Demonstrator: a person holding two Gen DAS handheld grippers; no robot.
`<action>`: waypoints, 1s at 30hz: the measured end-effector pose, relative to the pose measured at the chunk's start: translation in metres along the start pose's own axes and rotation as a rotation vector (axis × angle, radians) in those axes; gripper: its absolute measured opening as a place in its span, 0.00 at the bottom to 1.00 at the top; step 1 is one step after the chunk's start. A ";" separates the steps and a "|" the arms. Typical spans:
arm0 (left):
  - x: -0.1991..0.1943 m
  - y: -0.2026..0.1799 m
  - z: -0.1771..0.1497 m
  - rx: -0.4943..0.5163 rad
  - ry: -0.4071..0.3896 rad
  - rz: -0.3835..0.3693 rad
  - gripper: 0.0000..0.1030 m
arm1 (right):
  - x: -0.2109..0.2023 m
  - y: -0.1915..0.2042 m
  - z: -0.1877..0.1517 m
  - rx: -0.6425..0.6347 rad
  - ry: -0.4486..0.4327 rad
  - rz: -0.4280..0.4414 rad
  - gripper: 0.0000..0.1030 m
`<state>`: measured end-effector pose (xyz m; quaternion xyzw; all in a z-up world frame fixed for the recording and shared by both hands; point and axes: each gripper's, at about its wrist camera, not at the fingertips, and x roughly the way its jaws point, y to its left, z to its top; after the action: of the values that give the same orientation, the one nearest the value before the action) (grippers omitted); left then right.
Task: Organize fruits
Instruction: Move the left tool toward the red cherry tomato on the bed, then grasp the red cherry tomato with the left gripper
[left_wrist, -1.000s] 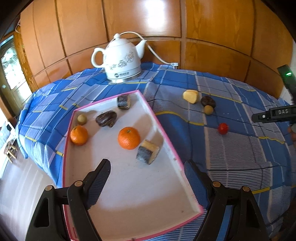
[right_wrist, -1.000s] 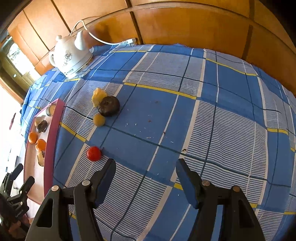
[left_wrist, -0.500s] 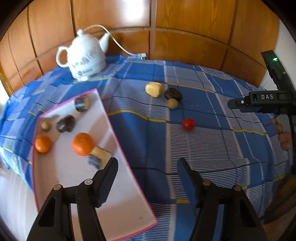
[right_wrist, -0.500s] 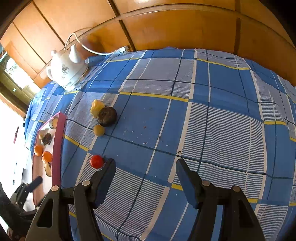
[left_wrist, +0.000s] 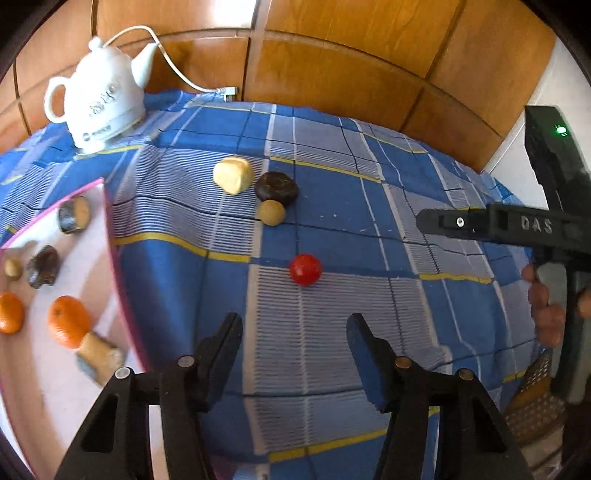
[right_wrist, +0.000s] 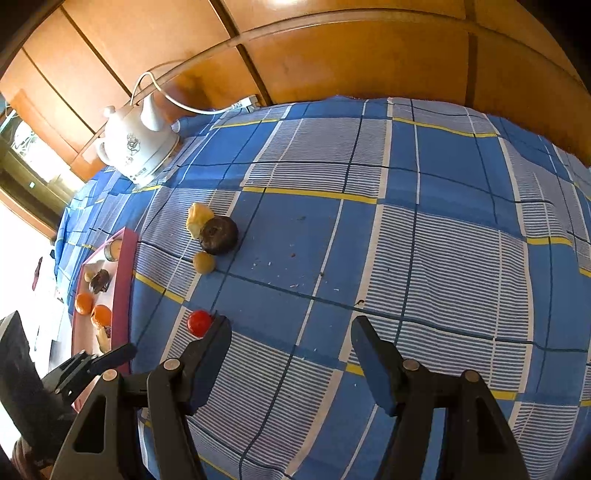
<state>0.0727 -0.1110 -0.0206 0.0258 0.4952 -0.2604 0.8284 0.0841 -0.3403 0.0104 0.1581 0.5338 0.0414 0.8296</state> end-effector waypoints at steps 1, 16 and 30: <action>0.004 0.000 0.002 0.001 -0.001 0.005 0.58 | 0.000 0.000 0.000 -0.001 0.000 -0.002 0.66; 0.049 -0.019 0.031 0.041 0.009 0.037 0.36 | 0.004 0.004 0.000 -0.025 0.006 -0.024 0.66; 0.058 -0.001 0.006 0.002 -0.127 0.046 0.26 | 0.009 0.013 -0.003 -0.090 0.005 -0.055 0.66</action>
<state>0.0990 -0.1375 -0.0661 0.0214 0.4408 -0.2428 0.8639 0.0866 -0.3255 0.0058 0.1056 0.5378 0.0429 0.8353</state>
